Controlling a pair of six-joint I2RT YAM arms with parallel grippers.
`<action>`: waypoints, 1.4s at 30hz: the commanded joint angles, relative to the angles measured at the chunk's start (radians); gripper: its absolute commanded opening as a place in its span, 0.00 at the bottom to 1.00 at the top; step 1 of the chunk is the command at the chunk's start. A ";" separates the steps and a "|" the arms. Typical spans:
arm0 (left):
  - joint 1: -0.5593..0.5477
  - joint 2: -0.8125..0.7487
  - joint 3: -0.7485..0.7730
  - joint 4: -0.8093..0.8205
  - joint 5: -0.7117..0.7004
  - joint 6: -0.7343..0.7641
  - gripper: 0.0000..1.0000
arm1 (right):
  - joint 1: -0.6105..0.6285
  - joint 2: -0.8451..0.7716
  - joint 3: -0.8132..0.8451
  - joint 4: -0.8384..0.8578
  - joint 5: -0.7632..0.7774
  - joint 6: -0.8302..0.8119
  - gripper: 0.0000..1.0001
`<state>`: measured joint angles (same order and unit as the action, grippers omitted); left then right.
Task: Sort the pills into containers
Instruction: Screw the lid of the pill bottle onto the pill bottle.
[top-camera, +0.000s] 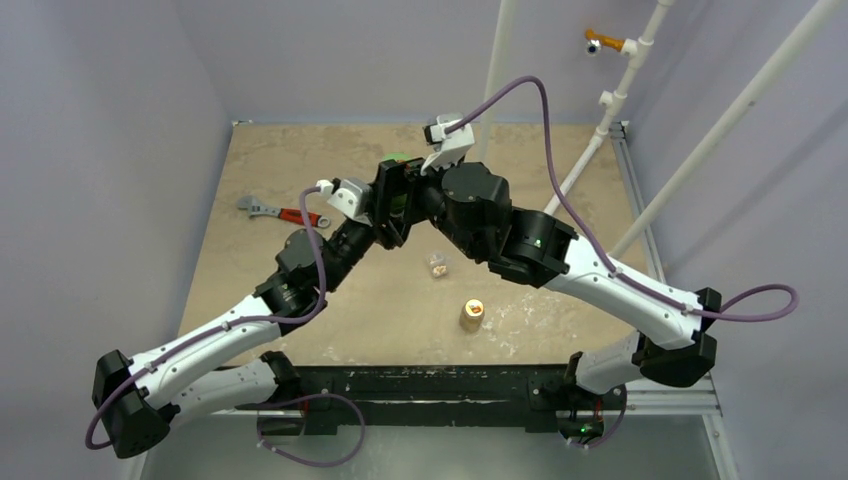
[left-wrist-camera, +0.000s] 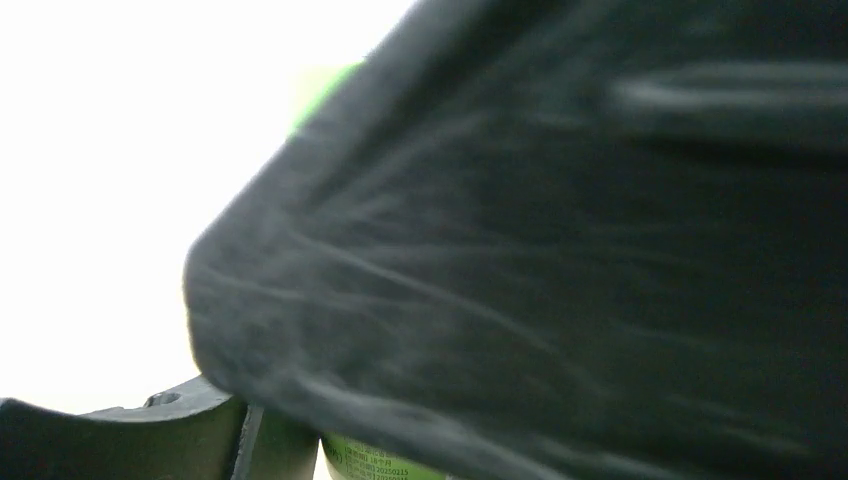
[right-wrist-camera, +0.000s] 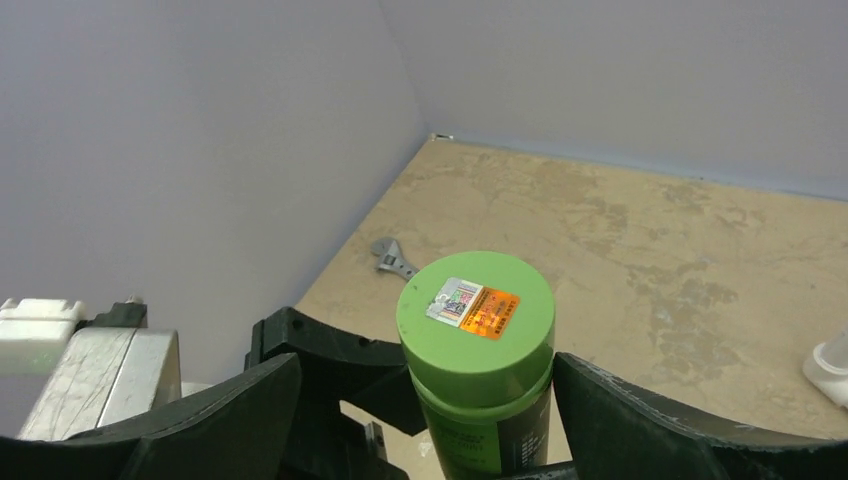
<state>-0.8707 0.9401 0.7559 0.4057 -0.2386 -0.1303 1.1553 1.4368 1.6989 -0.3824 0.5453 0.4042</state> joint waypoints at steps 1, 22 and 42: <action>0.020 -0.029 0.021 0.105 0.075 -0.064 0.00 | 0.014 -0.066 -0.011 0.016 -0.095 -0.011 0.98; 0.162 -0.122 -0.054 0.204 0.672 -0.297 0.00 | -0.439 -0.245 -0.292 0.497 -1.352 0.006 0.99; 0.184 -0.074 -0.034 0.293 0.839 -0.409 0.00 | -0.454 -0.166 -0.347 0.801 -1.534 0.213 0.76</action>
<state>-0.6941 0.8623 0.6971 0.6186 0.5774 -0.5106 0.7055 1.2743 1.3506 0.3401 -0.9619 0.5793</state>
